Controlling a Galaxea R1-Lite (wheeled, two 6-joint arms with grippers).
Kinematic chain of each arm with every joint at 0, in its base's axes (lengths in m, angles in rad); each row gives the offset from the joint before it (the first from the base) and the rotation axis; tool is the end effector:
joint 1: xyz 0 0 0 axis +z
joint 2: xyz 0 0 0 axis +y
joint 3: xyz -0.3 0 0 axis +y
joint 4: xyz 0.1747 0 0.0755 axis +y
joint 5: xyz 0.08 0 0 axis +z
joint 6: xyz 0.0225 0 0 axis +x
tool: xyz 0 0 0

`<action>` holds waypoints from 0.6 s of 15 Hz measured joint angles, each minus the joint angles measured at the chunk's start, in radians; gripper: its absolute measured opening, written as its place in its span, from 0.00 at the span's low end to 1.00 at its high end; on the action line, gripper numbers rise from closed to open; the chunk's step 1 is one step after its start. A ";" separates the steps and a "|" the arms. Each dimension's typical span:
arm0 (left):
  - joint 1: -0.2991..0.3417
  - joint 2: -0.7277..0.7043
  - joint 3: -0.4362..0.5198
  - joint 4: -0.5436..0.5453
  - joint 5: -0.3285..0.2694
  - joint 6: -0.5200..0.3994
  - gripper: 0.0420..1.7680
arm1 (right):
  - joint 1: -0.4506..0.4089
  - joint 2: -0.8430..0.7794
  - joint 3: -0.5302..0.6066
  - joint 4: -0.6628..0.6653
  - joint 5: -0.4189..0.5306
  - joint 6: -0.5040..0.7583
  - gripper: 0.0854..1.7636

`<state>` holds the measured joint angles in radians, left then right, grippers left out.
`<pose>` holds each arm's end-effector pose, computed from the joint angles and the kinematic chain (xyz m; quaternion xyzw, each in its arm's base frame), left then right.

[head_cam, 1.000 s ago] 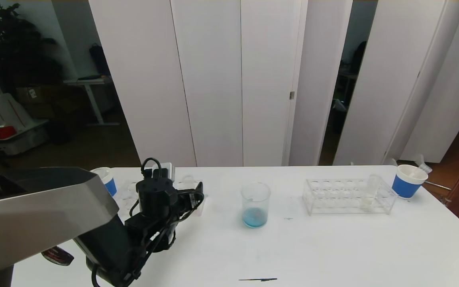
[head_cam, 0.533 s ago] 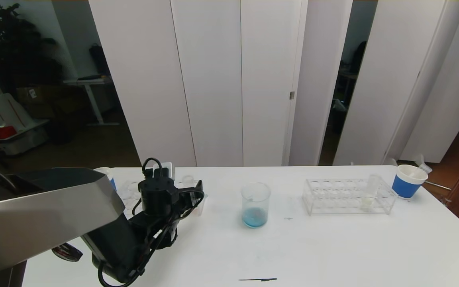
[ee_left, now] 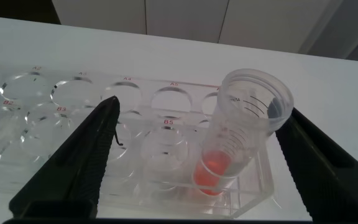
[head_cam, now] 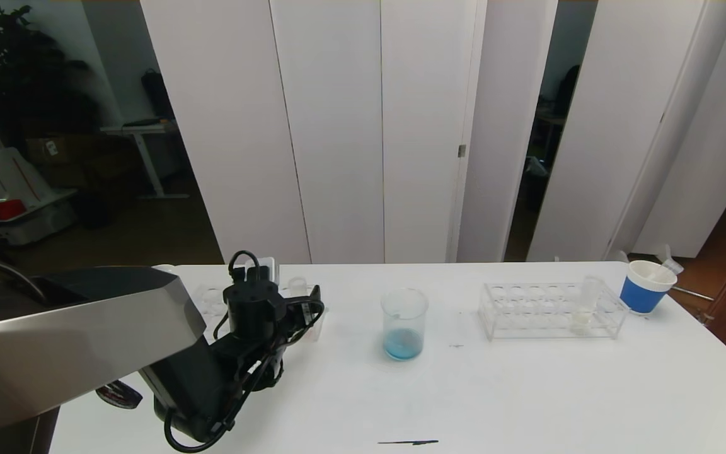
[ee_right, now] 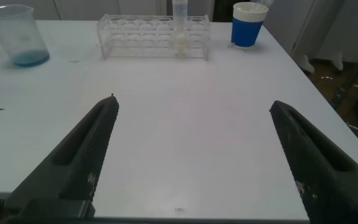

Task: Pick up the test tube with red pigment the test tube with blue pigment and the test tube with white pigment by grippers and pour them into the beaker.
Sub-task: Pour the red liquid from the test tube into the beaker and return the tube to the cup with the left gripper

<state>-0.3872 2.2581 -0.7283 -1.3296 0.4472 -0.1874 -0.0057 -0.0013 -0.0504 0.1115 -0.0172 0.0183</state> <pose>0.3474 -0.1312 0.0405 -0.0527 0.0882 0.0383 0.9940 -0.0271 -0.0002 0.0779 0.0090 0.0298 -0.0117 0.9994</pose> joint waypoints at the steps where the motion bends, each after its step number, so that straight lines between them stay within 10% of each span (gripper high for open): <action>1: 0.001 0.003 -0.004 -0.002 -0.001 0.000 0.81 | 0.000 0.000 0.000 0.000 0.000 0.000 0.99; 4: -0.001 0.007 -0.009 -0.006 -0.014 0.003 0.23 | 0.000 0.000 0.000 0.000 0.000 0.000 0.99; 6: 0.001 0.011 -0.008 -0.008 -0.010 0.004 0.40 | -0.001 0.000 0.000 -0.001 0.000 0.000 0.99; 9: 0.000 0.014 -0.009 -0.008 -0.009 0.005 0.33 | 0.001 0.000 0.000 0.000 0.001 0.000 0.99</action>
<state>-0.3868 2.2717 -0.7368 -1.3379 0.4383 -0.1828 -0.0051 -0.0013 -0.0509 0.1111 -0.0164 0.0181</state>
